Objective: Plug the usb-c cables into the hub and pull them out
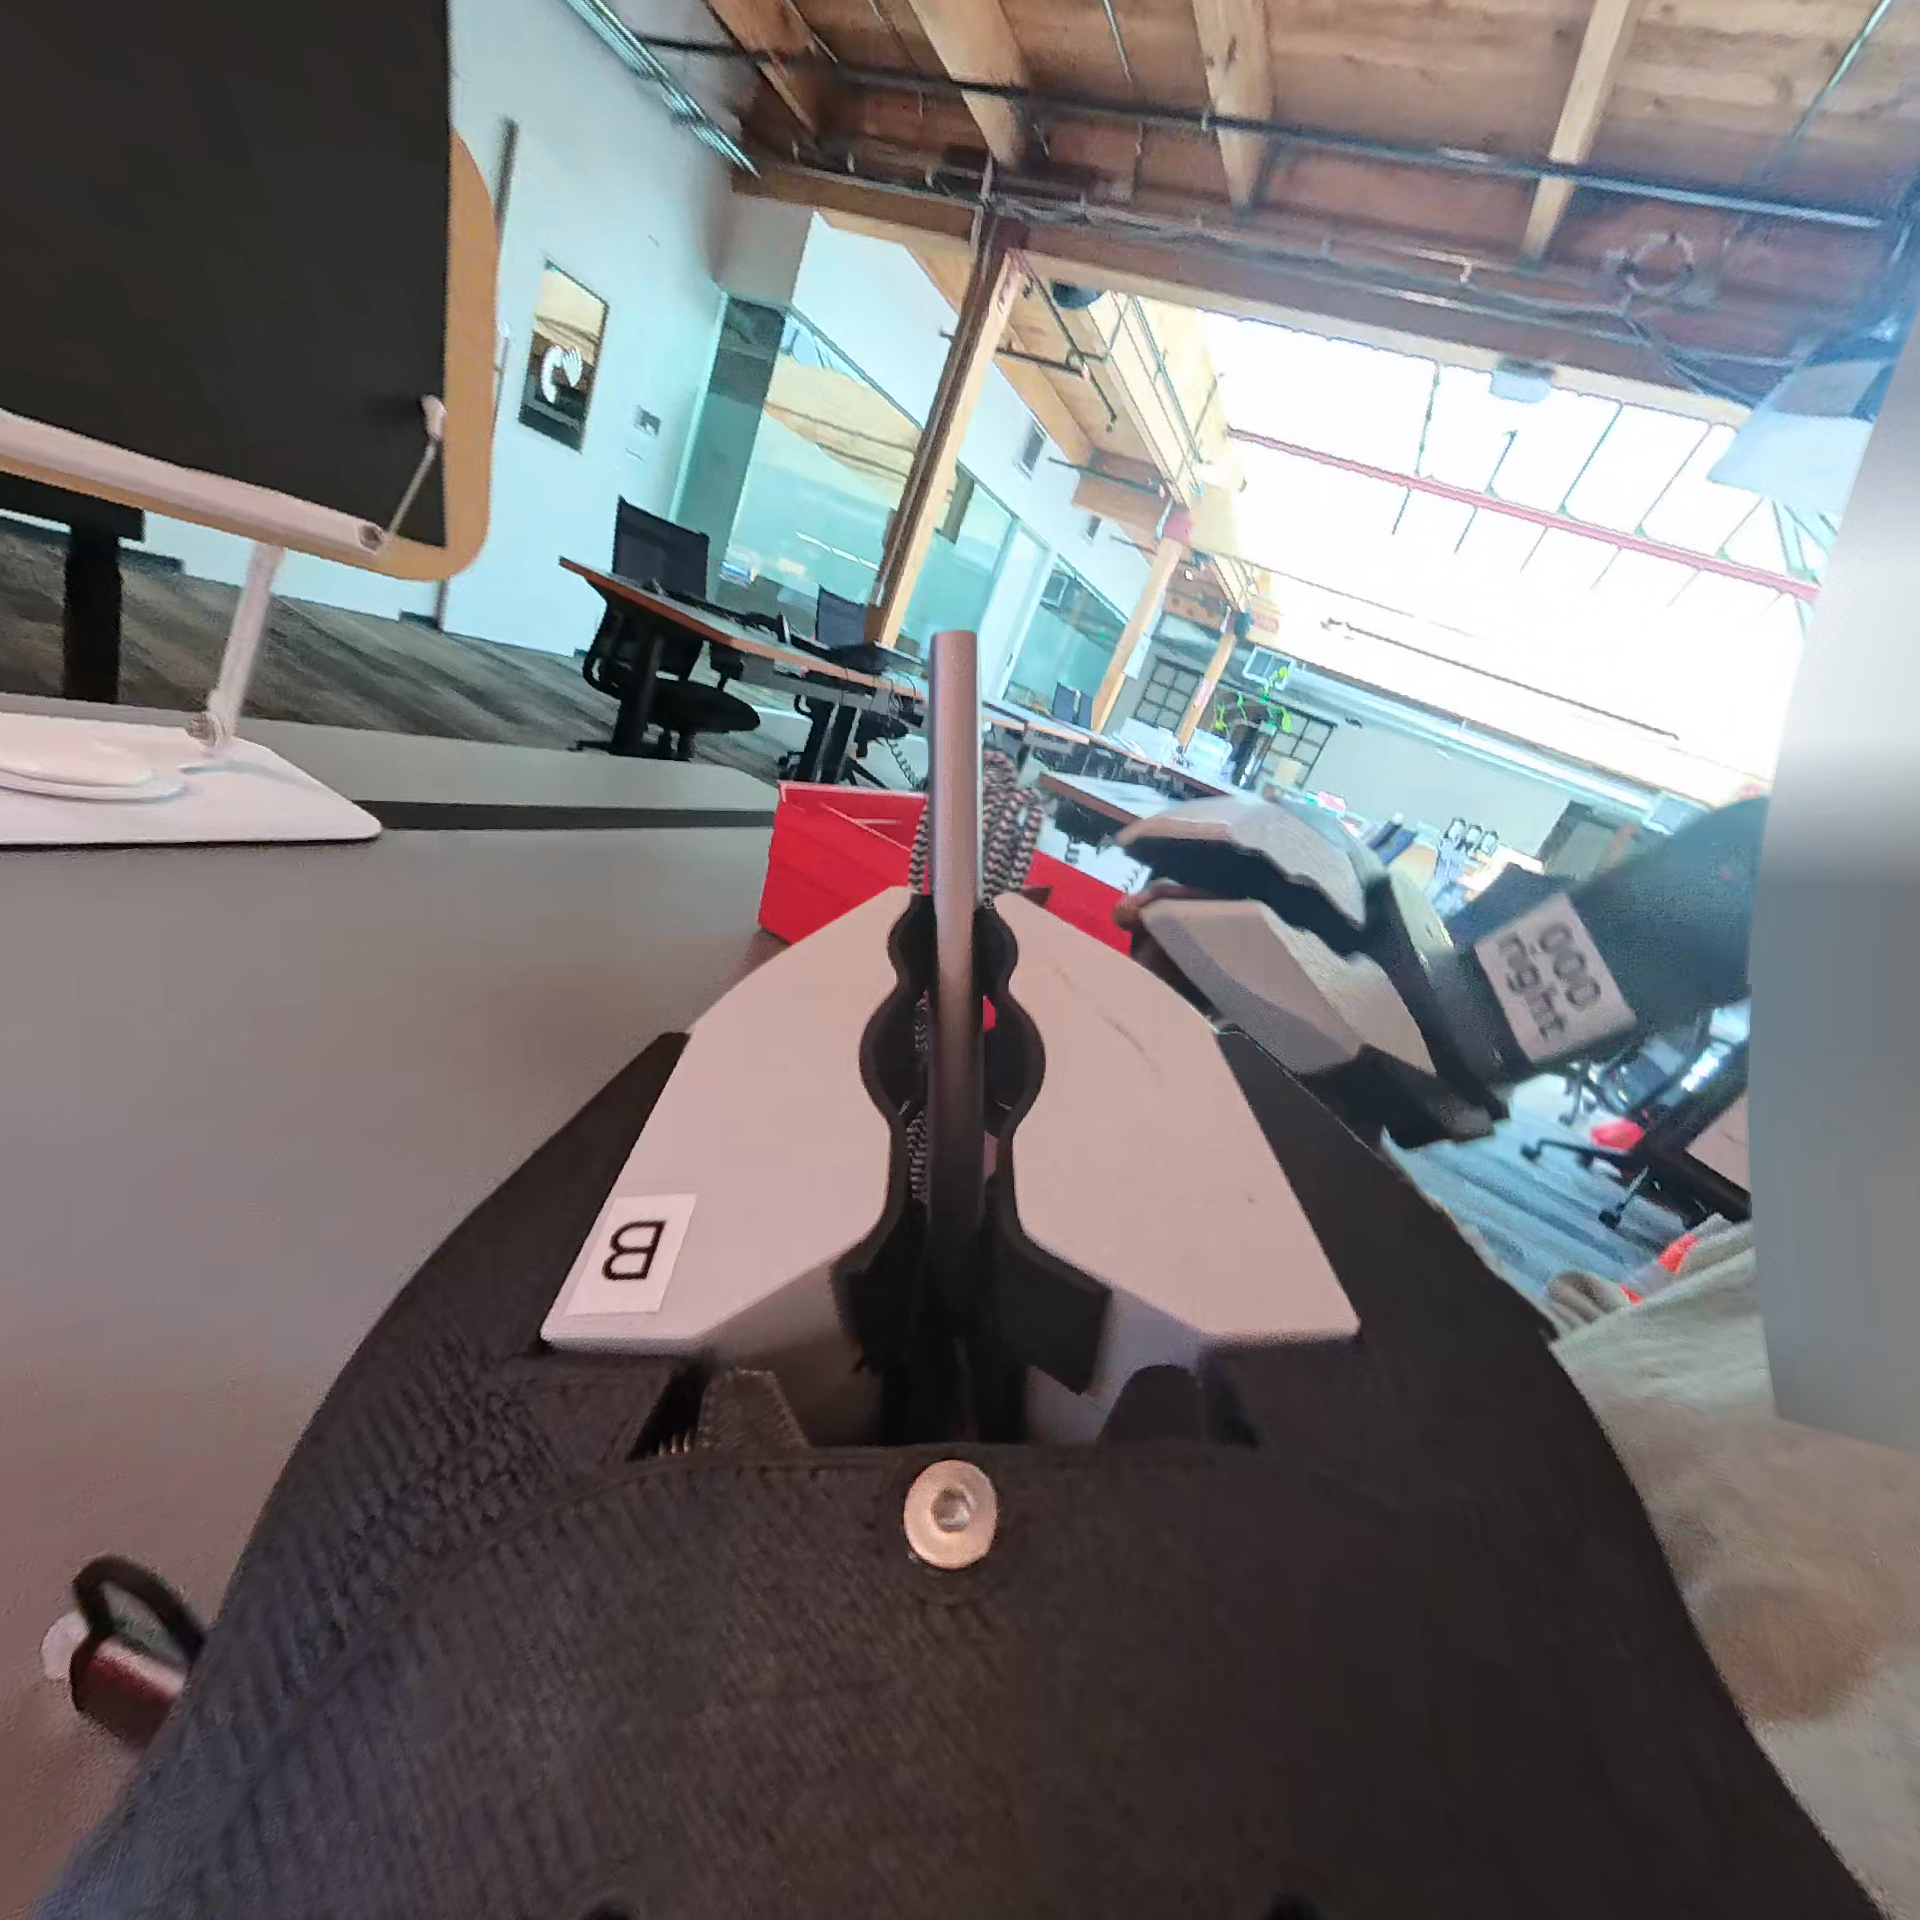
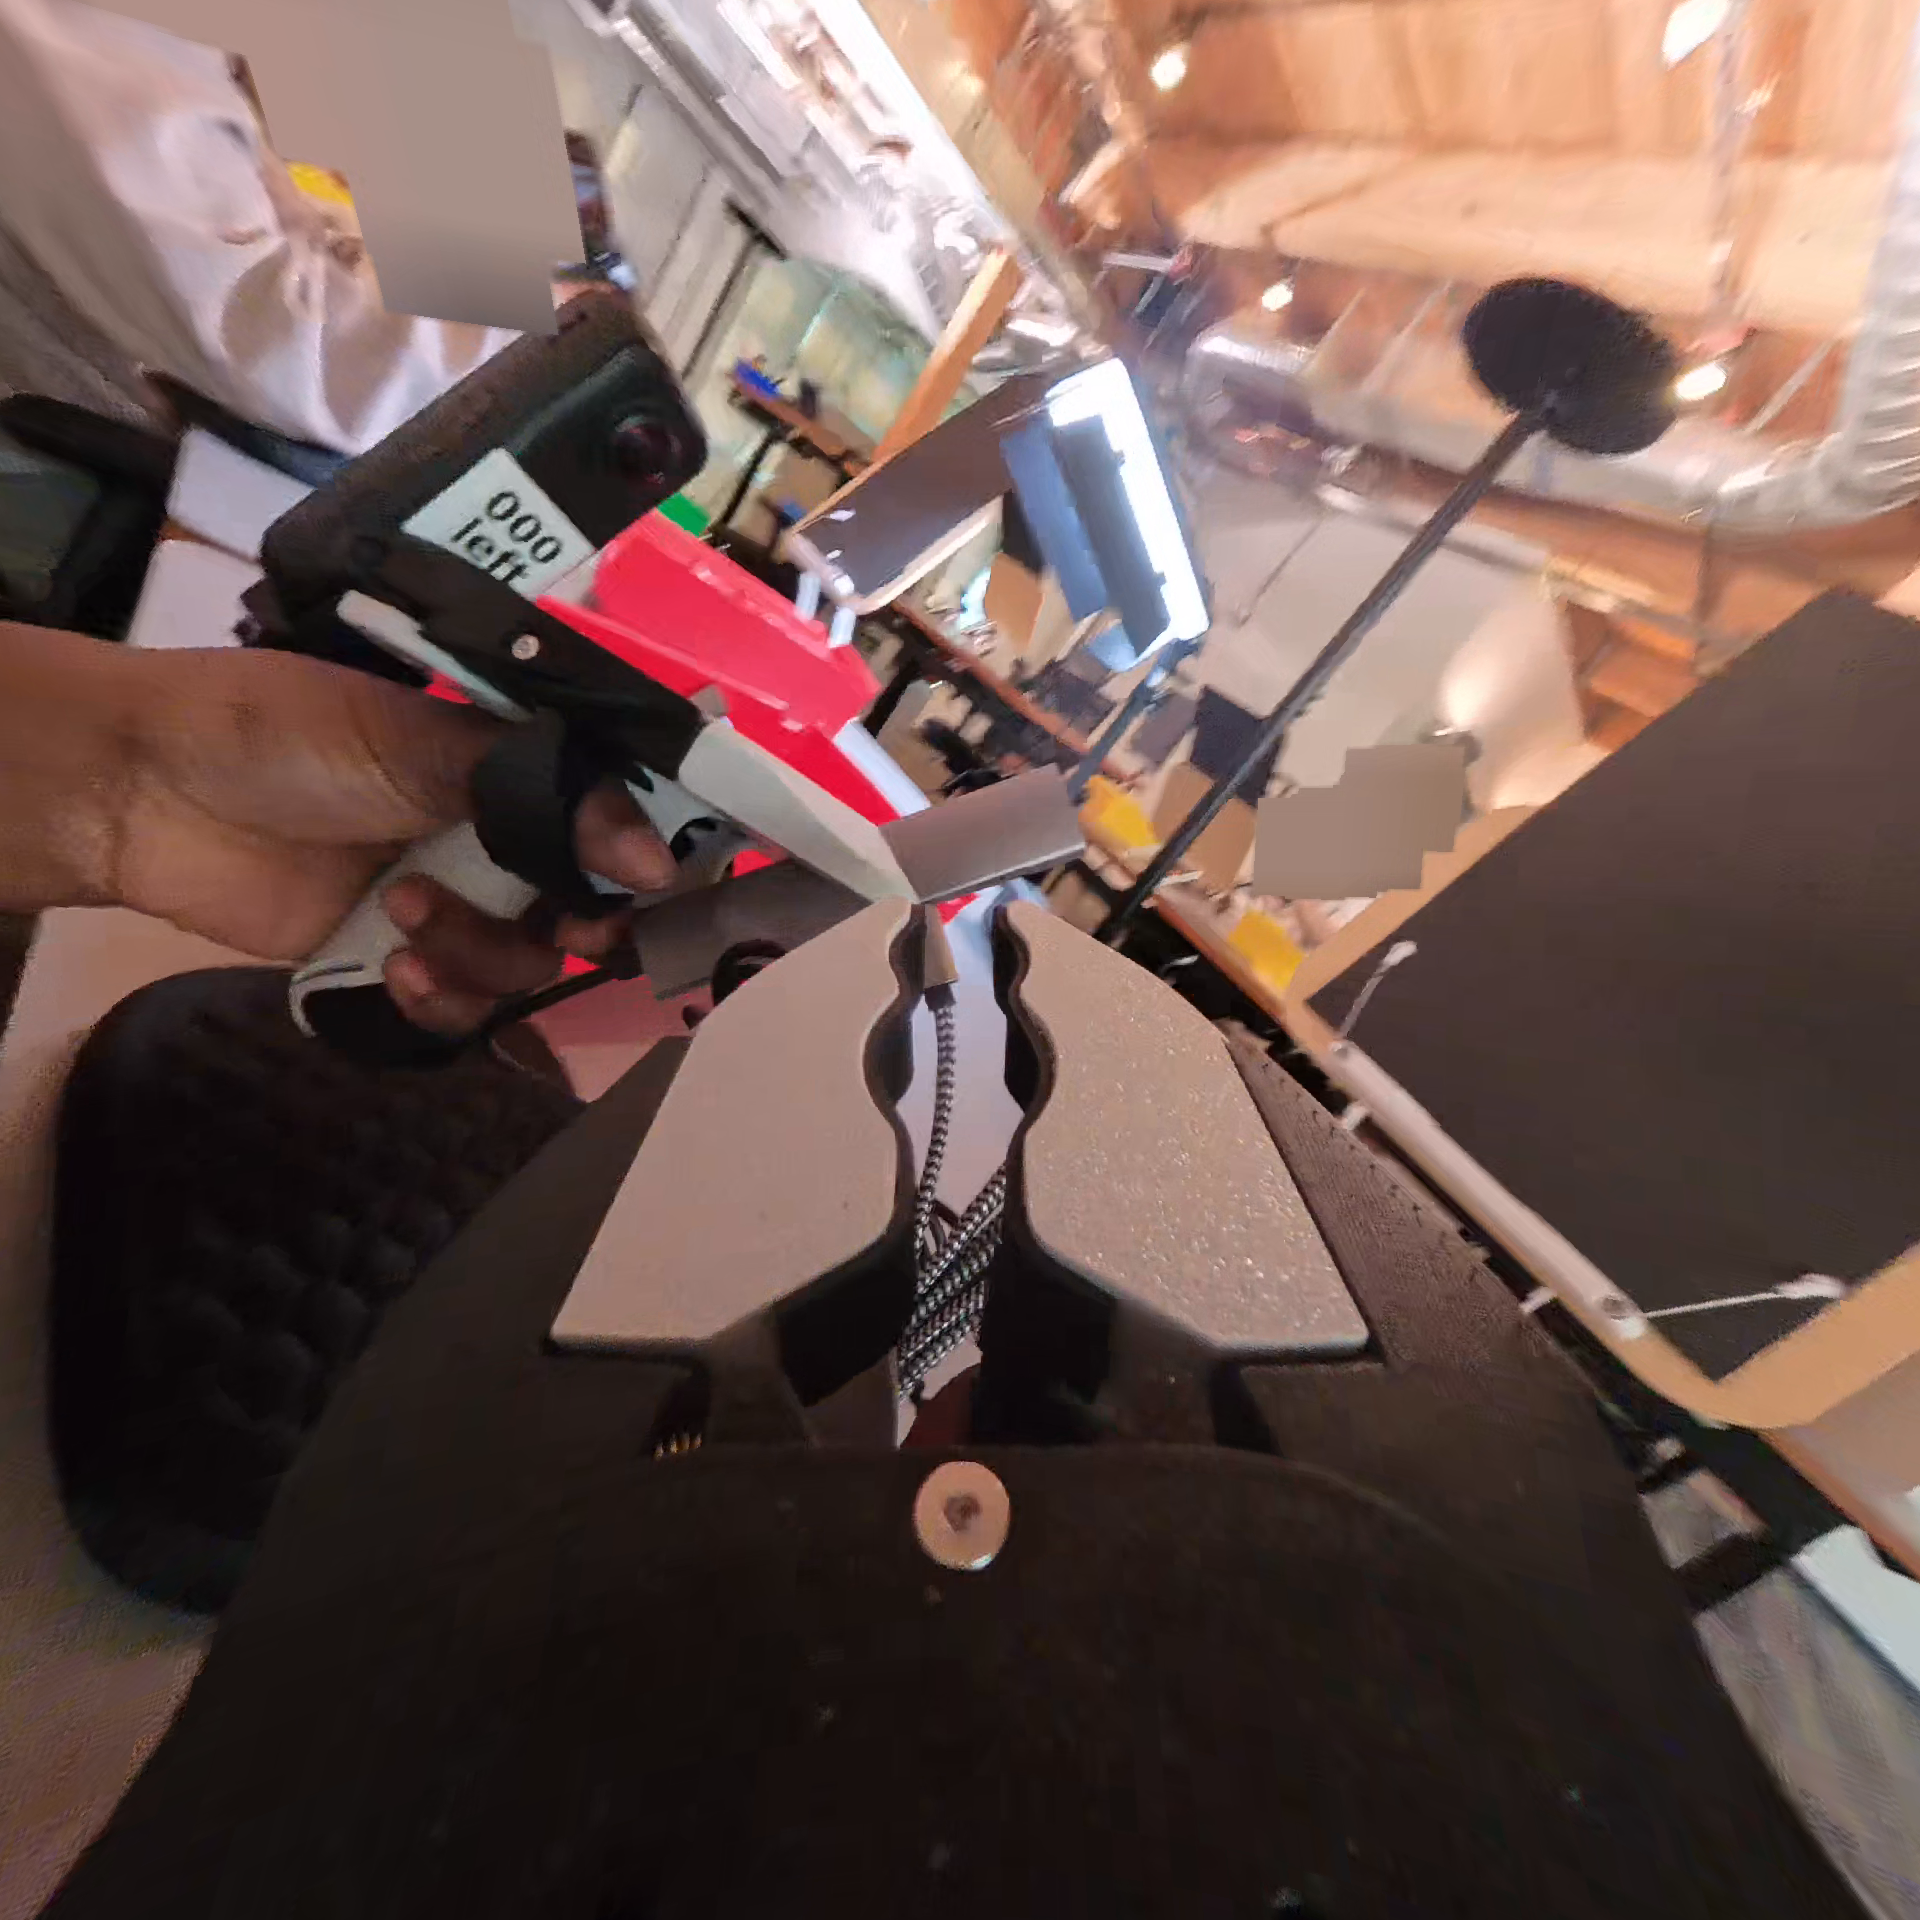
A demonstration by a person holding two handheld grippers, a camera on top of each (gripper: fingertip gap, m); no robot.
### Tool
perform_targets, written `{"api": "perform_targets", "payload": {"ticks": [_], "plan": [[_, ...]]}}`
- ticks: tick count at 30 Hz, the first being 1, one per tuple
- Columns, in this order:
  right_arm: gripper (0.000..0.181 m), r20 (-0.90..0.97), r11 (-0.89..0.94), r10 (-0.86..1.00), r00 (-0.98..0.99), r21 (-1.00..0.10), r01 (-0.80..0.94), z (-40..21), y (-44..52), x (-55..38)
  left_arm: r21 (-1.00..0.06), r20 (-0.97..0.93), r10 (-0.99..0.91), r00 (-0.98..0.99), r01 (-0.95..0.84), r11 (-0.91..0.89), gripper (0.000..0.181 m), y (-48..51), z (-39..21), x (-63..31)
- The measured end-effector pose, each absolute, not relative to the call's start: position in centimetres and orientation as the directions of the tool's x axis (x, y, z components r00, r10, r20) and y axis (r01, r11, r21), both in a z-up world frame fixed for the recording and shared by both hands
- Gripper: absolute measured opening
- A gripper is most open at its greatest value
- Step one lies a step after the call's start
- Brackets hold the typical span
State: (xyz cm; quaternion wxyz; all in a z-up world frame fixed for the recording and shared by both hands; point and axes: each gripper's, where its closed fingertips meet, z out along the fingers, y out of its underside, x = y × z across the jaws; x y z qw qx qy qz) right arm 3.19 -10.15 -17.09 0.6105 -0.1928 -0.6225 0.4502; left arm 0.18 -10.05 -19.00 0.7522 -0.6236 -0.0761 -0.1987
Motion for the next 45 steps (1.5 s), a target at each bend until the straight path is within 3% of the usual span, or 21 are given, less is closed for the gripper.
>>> {"api": "perform_targets", "payload": {"ticks": [5,15,20,22,28,36,42,45], "plan": [[0.018,0.611,0.610,0.745,-0.265,-0.786,-0.099,-20.5,-9.0,1.1,-0.927,0.340,-0.233,0.911,0.366,0.079,0.005,-9.3,-20.0,1.3],[0.010,0.823,0.825,0.546,-0.158,-0.561,-0.070,-21.7,-9.5,0.4,-0.936,0.330,-0.236,0.914,0.349,0.042,0.007,-9.6,-21.1,0.9],[0.010,0.829,0.829,0.540,-0.148,-0.554,-0.076,-21.6,-9.5,0.9,-0.959,0.260,-0.277,0.925,0.280,0.033,0.009,-9.6,-20.8,1.5],[0.010,0.837,0.837,0.529,-0.139,-0.542,-0.076,-21.6,-9.5,1.0,-0.972,0.225,-0.259,0.939,0.234,0.007,0.018,-9.3,-20.7,1.5],[0.010,0.851,0.846,0.501,-0.158,-0.520,-0.118,-21.7,-10.6,0.8,-0.999,0.031,-0.193,0.981,0.029,-0.015,0.007,-9.8,-20.7,1.3],[0.011,0.818,0.814,0.537,-0.209,-0.567,-0.128,-22.0,-11.1,0.7,-0.995,0.093,-0.255,0.962,0.098,0.009,0.007,-10.3,-20.6,1.7],[0.011,0.865,0.869,0.464,-0.189,-0.486,-0.090,-22.4,-11.4,-0.1,-0.999,0.051,-0.193,0.980,0.053,0.005,0.006,-10.9,-20.9,0.7],[0.011,0.858,0.857,0.478,-0.188,-0.502,-0.111,-22.6,-11.6,-0.1,-0.997,0.082,-0.193,0.978,0.079,-0.024,0.006,-11.2,-21.1,0.6]]}}
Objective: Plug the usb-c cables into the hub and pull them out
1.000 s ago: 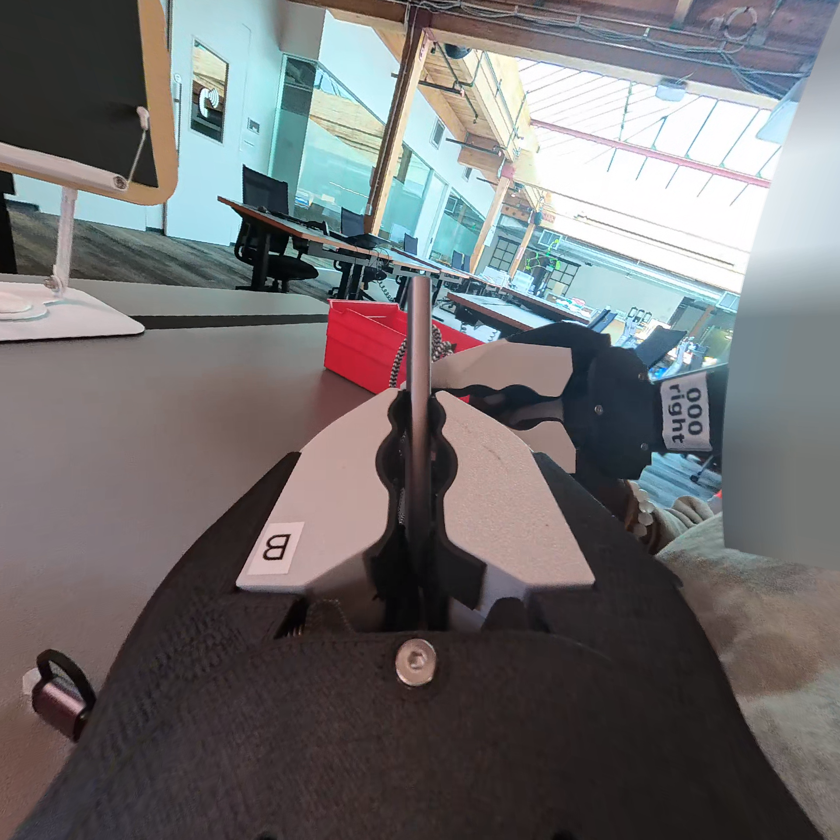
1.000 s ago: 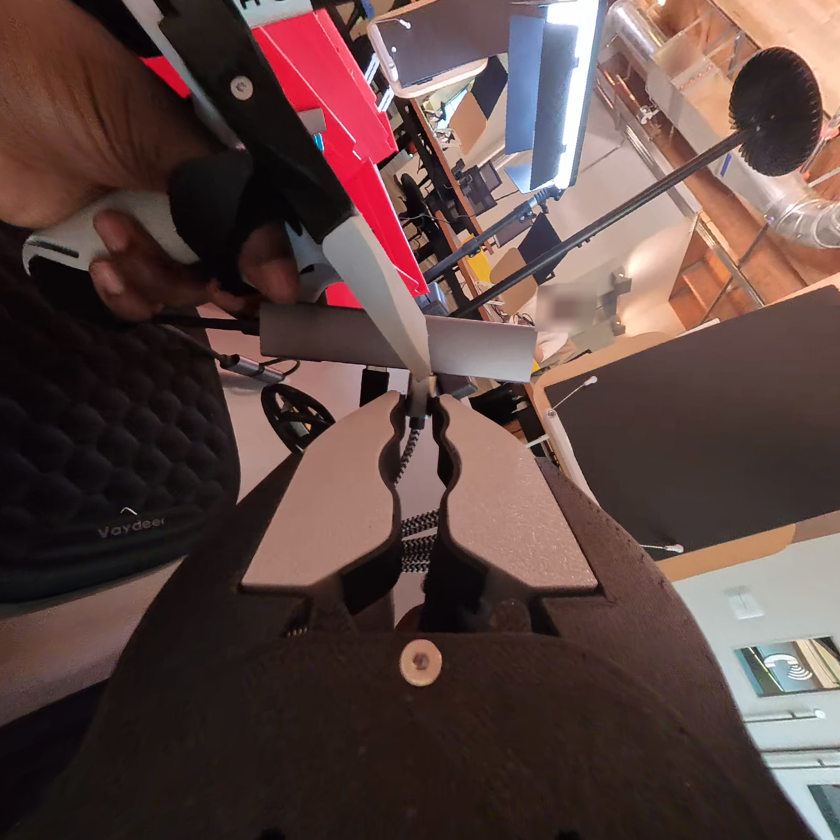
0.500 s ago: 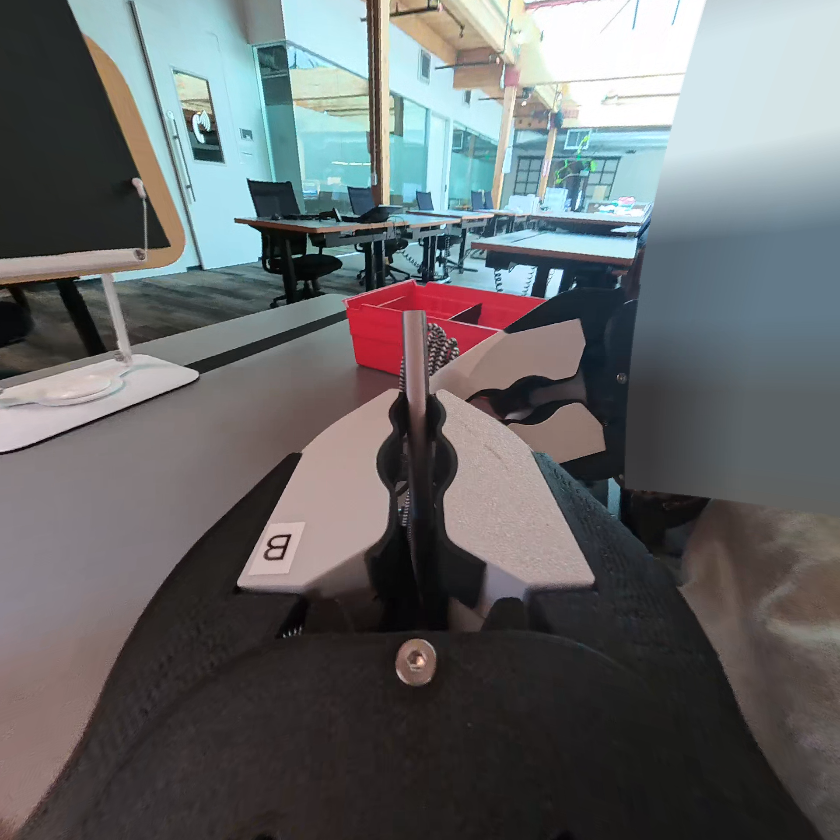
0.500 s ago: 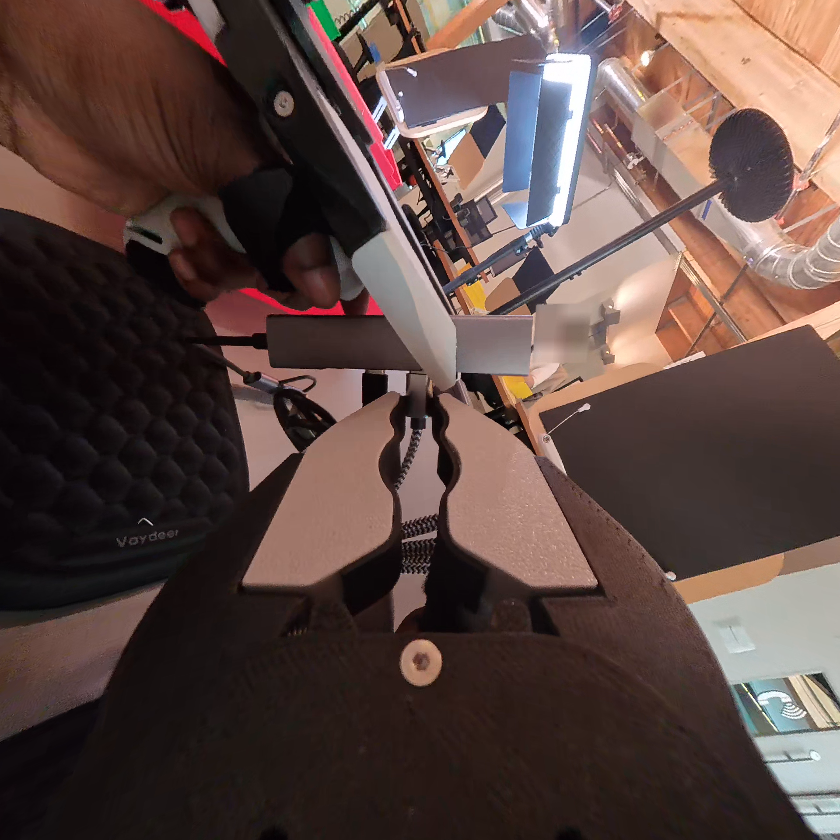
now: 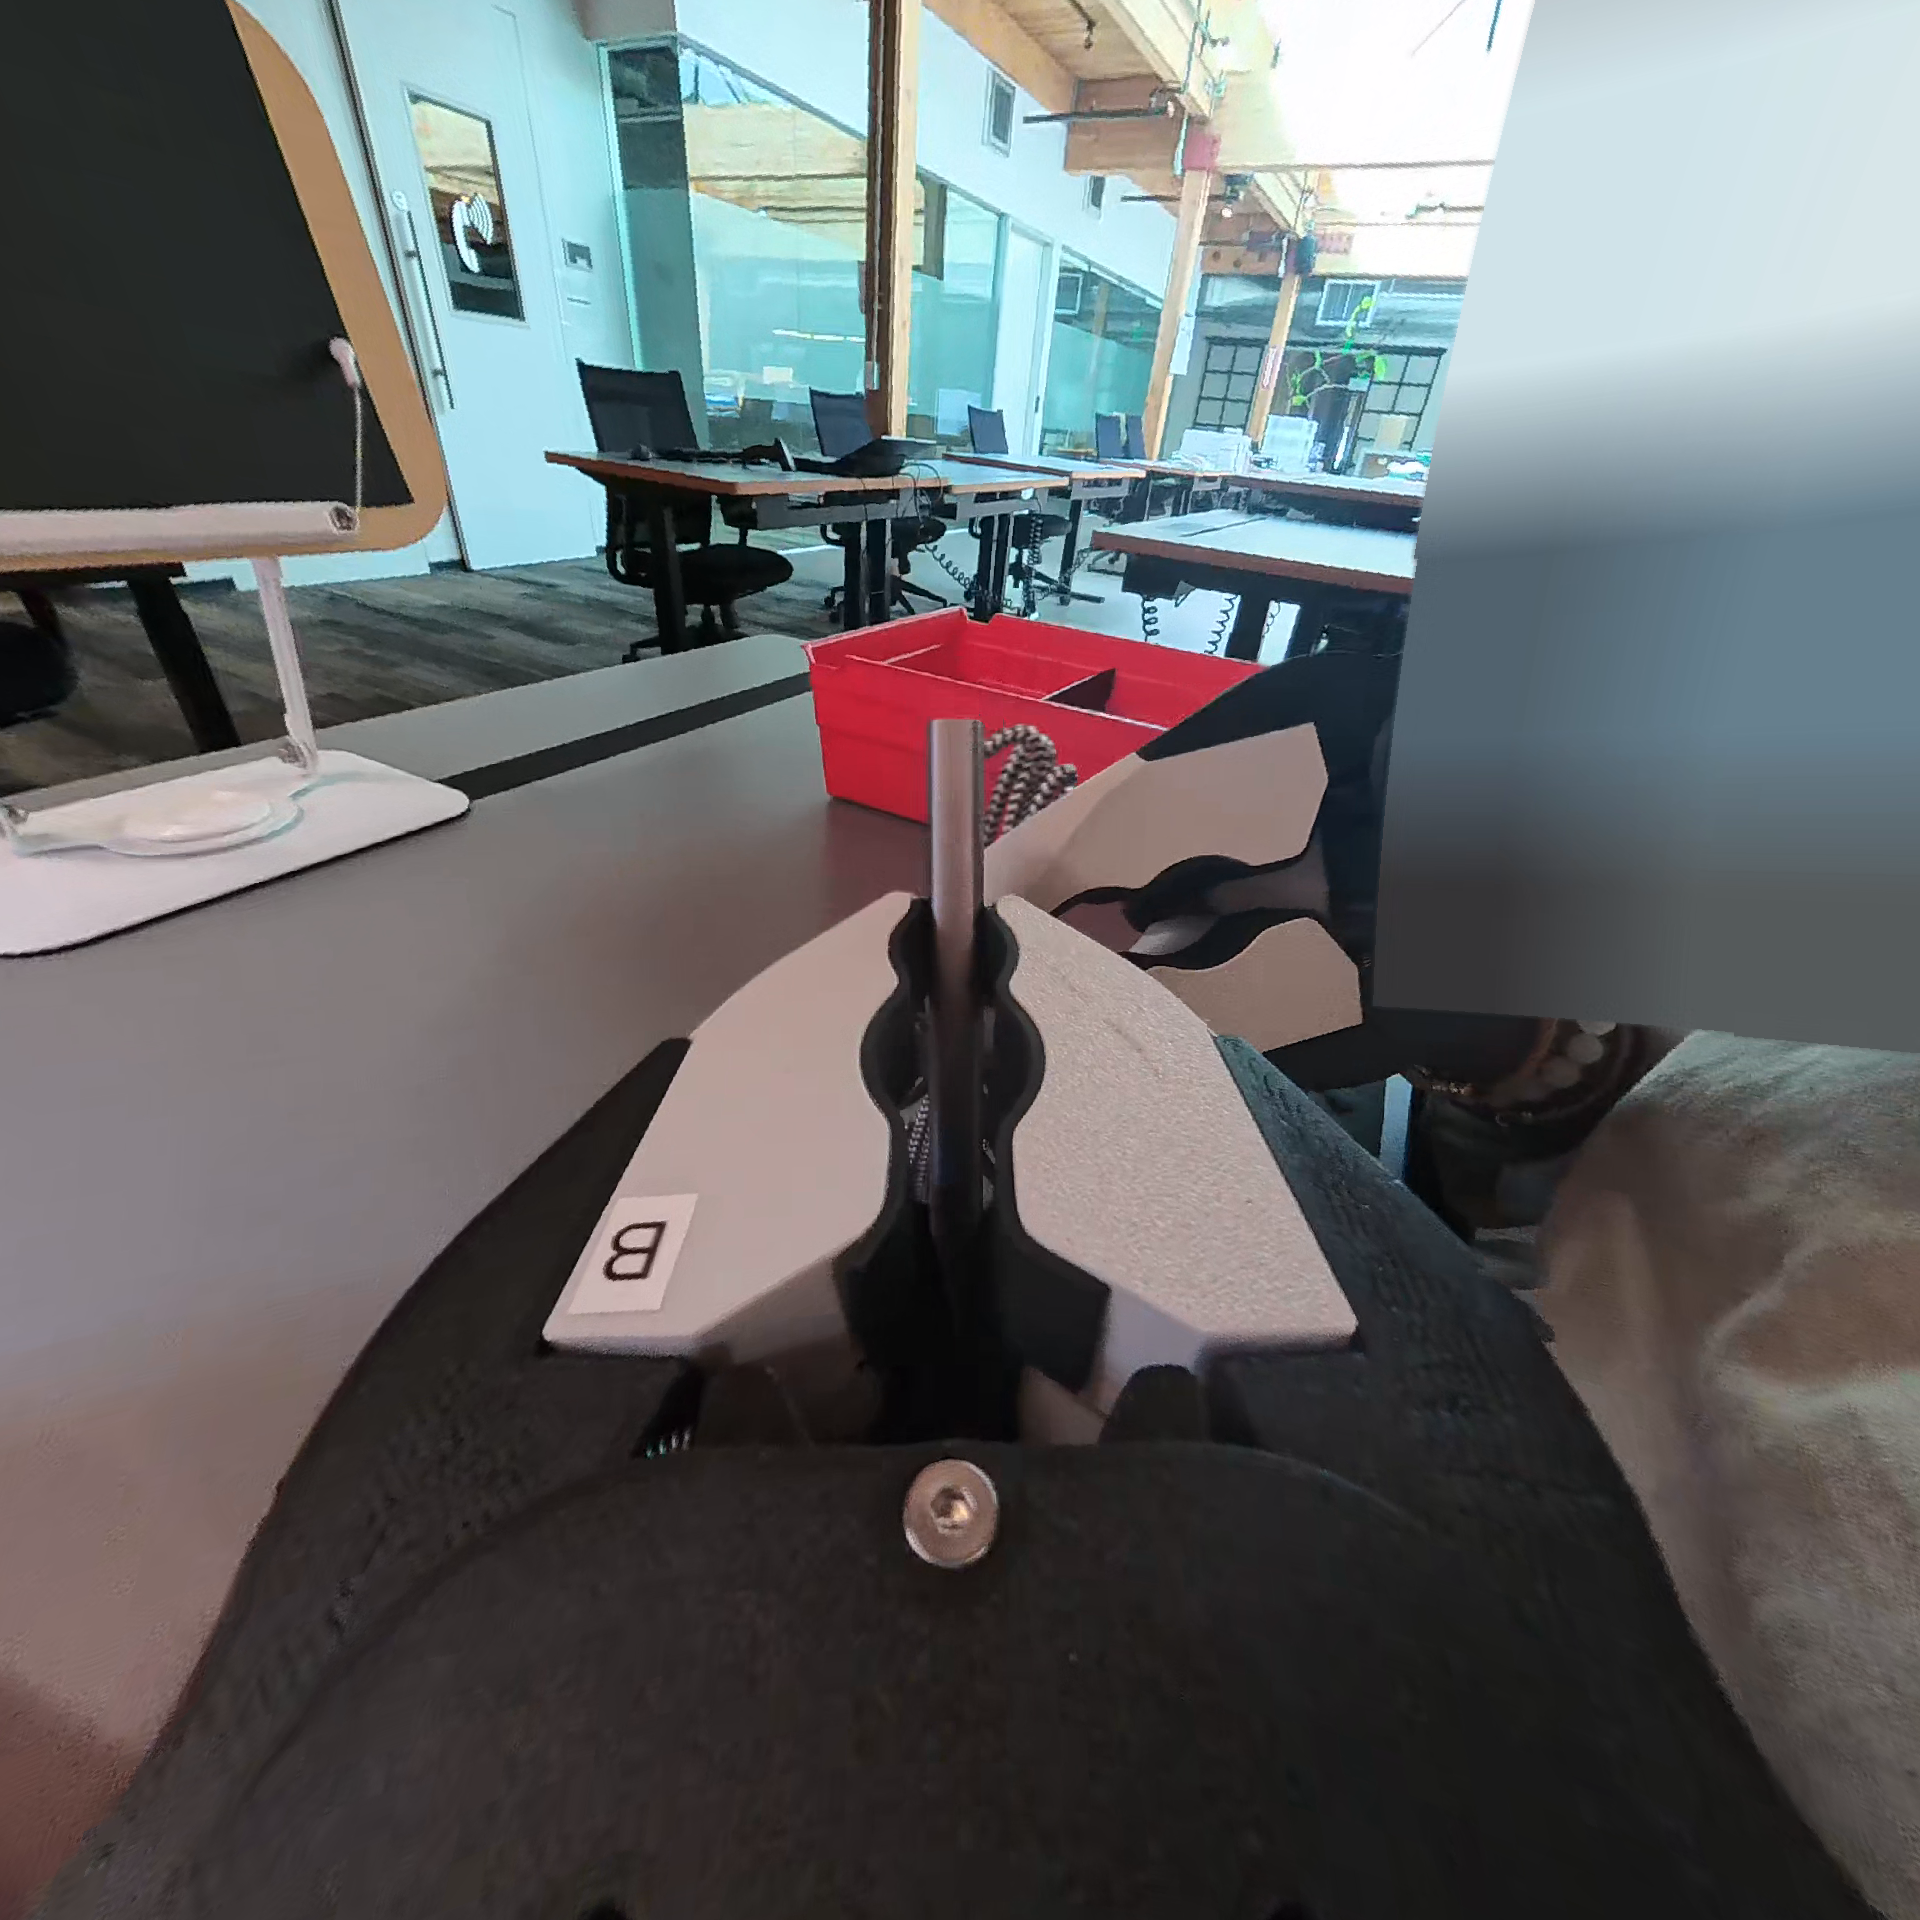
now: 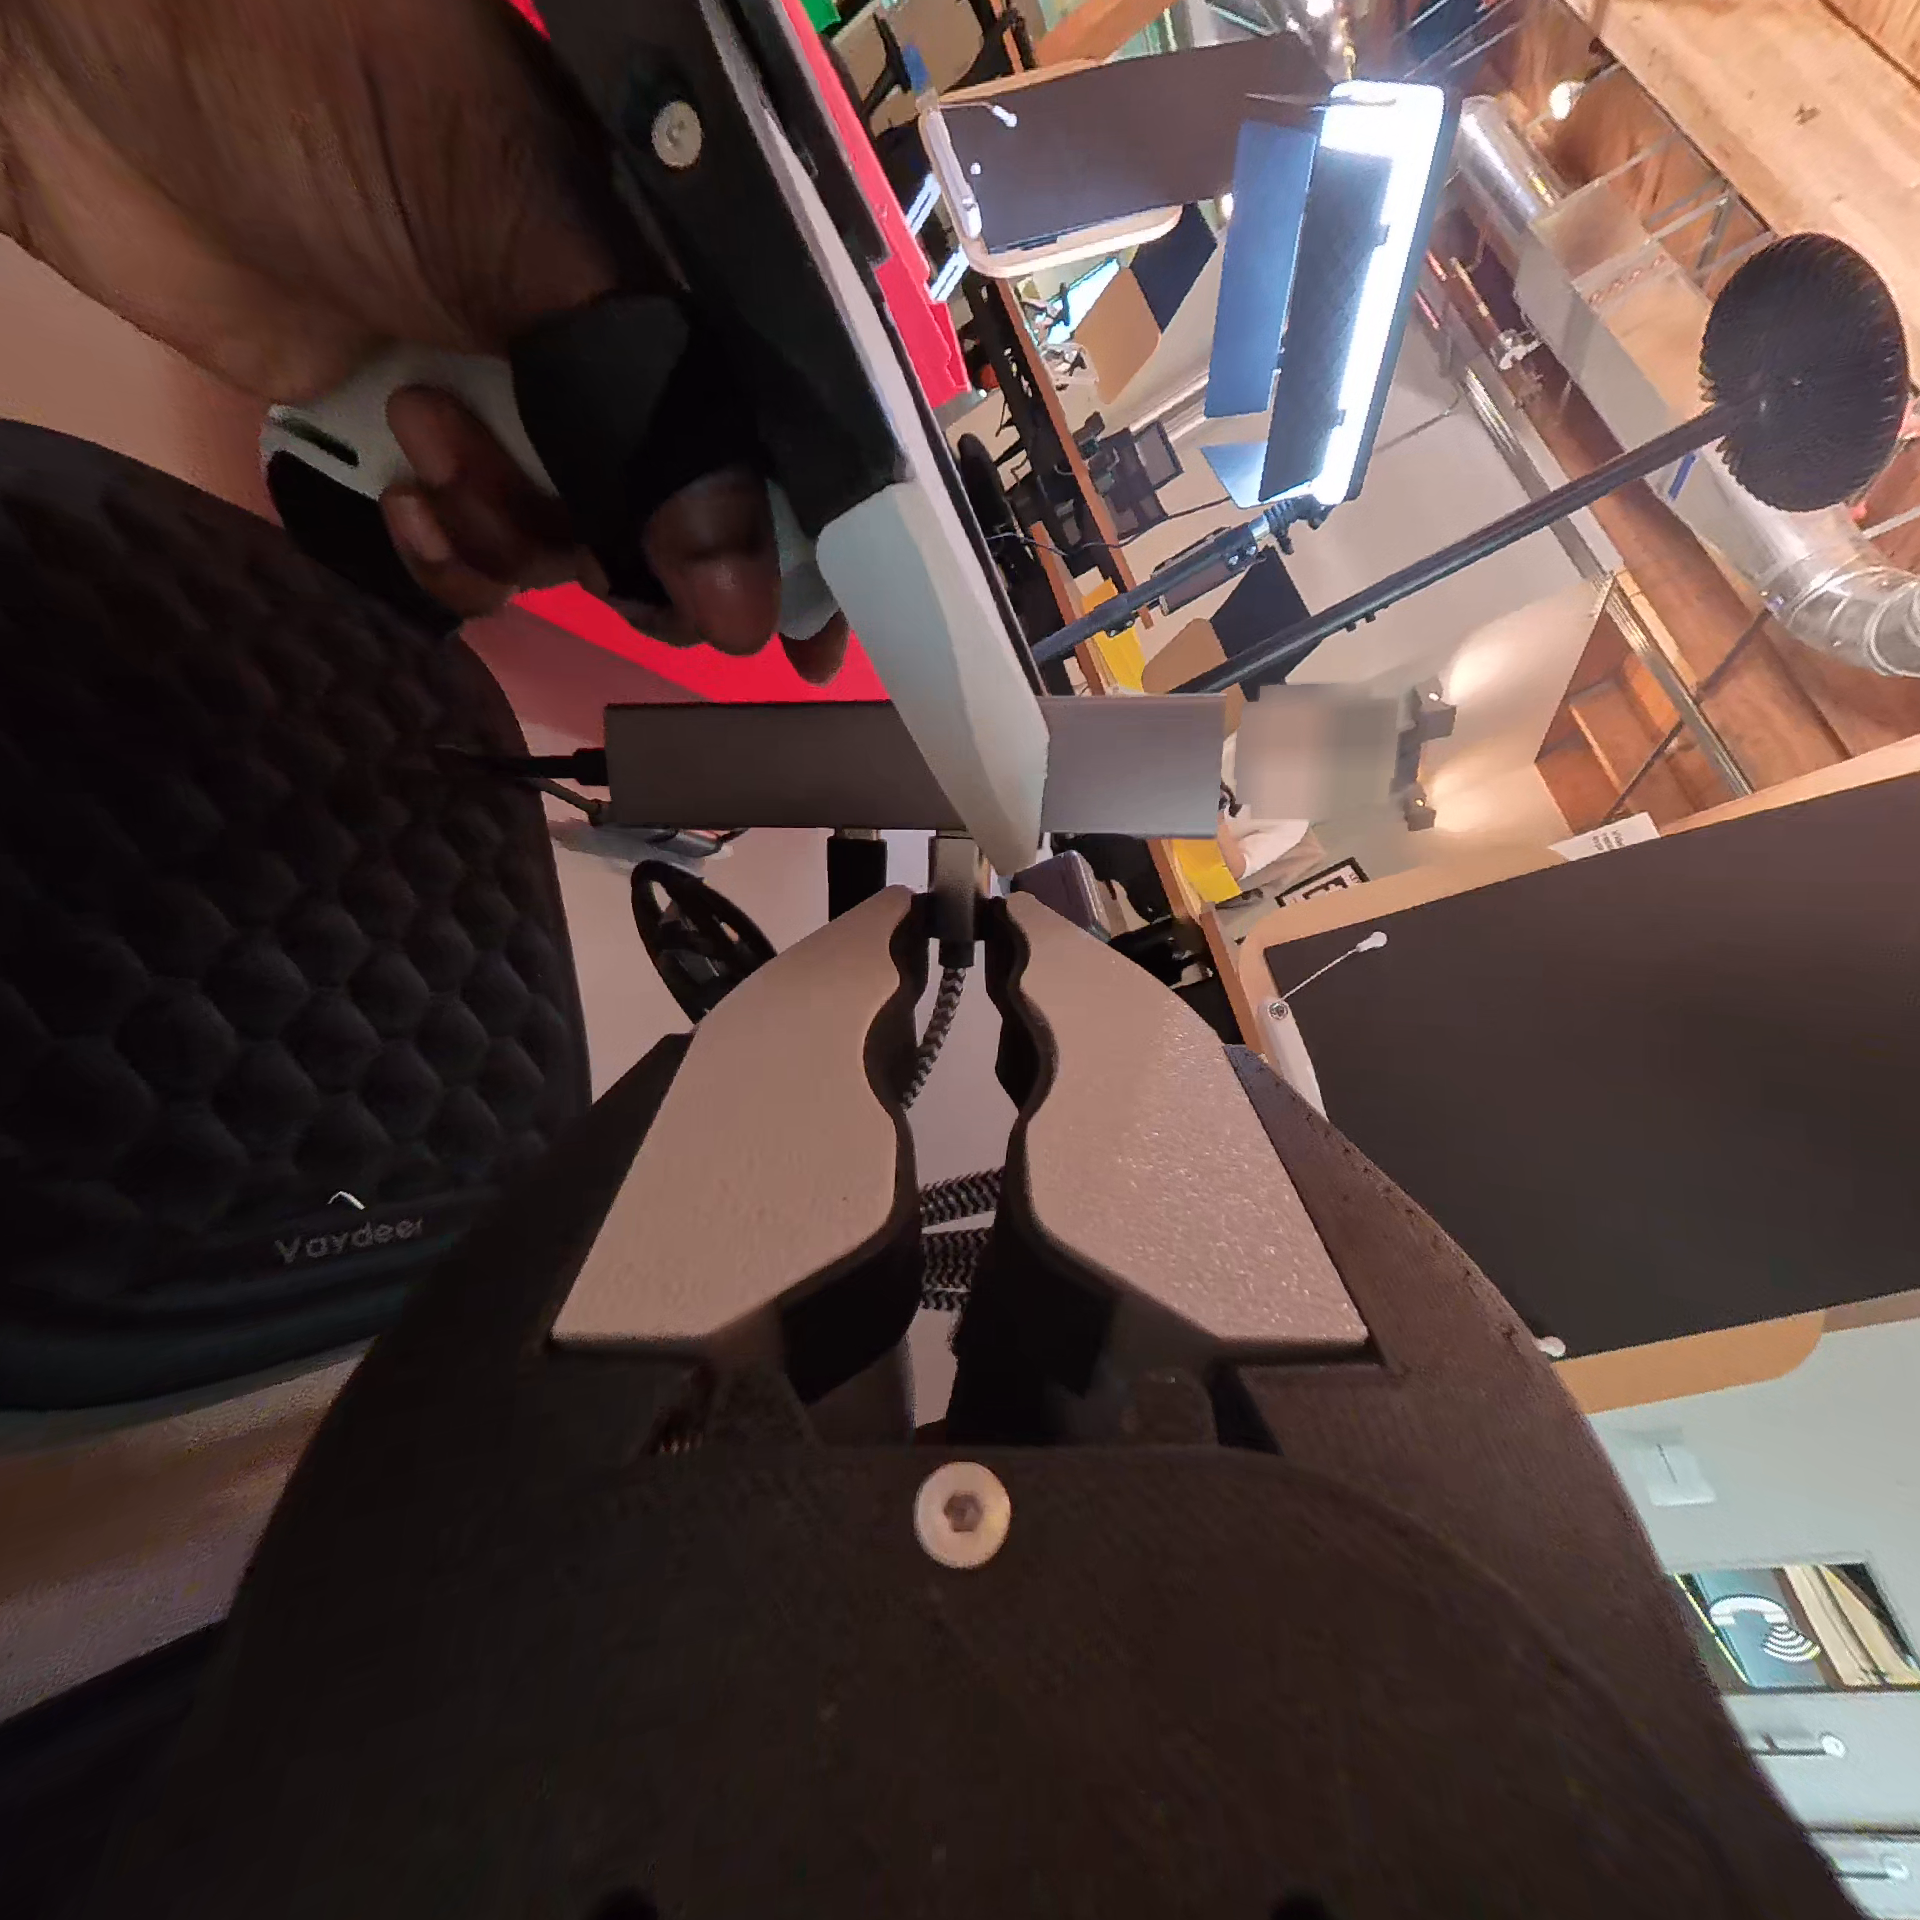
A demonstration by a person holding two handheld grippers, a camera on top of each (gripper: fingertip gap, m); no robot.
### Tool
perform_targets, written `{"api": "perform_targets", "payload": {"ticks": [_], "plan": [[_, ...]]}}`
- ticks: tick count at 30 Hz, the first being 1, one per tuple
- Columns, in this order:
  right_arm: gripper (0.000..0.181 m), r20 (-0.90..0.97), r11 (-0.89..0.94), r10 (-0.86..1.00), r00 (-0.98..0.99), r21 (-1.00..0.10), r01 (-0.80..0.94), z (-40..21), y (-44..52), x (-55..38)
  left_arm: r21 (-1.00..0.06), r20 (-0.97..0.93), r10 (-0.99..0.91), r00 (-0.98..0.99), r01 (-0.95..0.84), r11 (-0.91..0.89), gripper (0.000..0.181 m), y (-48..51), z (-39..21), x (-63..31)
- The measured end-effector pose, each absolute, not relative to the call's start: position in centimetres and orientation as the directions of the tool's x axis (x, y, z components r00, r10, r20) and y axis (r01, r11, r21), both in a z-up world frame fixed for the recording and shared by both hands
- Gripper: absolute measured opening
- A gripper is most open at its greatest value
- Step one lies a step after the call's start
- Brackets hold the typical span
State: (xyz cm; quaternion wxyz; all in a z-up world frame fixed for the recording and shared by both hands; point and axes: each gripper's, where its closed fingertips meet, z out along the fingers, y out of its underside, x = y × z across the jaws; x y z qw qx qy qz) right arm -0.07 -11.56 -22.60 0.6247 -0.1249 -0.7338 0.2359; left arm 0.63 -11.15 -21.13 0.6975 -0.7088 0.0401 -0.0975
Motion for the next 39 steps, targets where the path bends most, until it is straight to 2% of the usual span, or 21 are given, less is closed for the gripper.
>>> {"api": "perform_targets", "payload": {"ticks": [7,8,10,13,17,20,21,25,30,35,39], "plan": [[0.011,0.828,0.822,0.530,-0.184,-0.554,-0.131,-23.7,-11.6,1.2,-0.984,0.061,-0.192,0.979,0.027,-0.174,0.005,-11.7,-22.3,1.8],[0.005,0.833,0.829,0.524,-0.177,-0.546,-0.116,-23.9,-11.2,1.4,-0.981,0.049,-0.190,0.981,0.012,-0.192,0.006,-12.0,-22.4,2.0],[0.003,0.814,0.811,0.547,-0.194,-0.573,-0.117,-24.5,-10.1,2.1,-0.982,0.033,-0.178,0.983,-0.001,-0.187,0.006,-13.2,-21.4,1.5],[0.003,0.835,0.829,0.514,-0.194,-0.542,-0.138,-22.2,-10.5,2.2,-0.992,-0.008,-0.165,0.986,-0.028,-0.119,0.007,-13.5,-19.1,1.7],[0.003,0.872,0.843,0.465,-0.150,-0.488,-0.227,-21.3,-10.5,2.5,-0.984,0.117,-0.208,0.971,0.084,-0.158,0.007,-13.2,-19.1,1.3],[0.009,0.829,0.787,0.520,-0.206,-0.558,-0.262,-20.7,-11.9,2.7,-0.980,0.150,-0.200,0.968,0.119,-0.160,0.007,-12.4,-20.1,1.1],[0.010,0.811,0.771,0.542,-0.220,-0.584,-0.253,-20.7,-12.2,2.5,-0.978,0.158,-0.219,0.963,0.123,-0.167,0.007,-12.2,-20.5,1.5],[0.016,0.811,0.800,0.522,-0.263,-0.573,-0.178,-21.8,-12.8,1.6,-0.974,0.203,-0.247,0.947,0.170,-0.147,0.007,-12.0,-20.4,1.9],[0.019,0.748,0.762,0.594,-0.297,-0.641,-0.092,-22.6,-12.3,0.6,-0.964,0.259,-0.255,0.931,0.236,-0.119,0.007,-12.3,-20.2,1.5],[0.008,0.794,0.805,0.552,-0.255,-0.587,-0.083,-23.0,-12.6,0.0,-0.950,0.313,-0.275,0.909,0.301,-0.086,0.007,-12.4,-20.4,1.3],[0.008,0.826,0.833,0.525,-0.205,-0.548,-0.077,-22.8,-12.5,0.1,-0.964,0.265,-0.280,0.923,0.252,-0.083,0.008,-12.1,-20.9,1.8]]}}
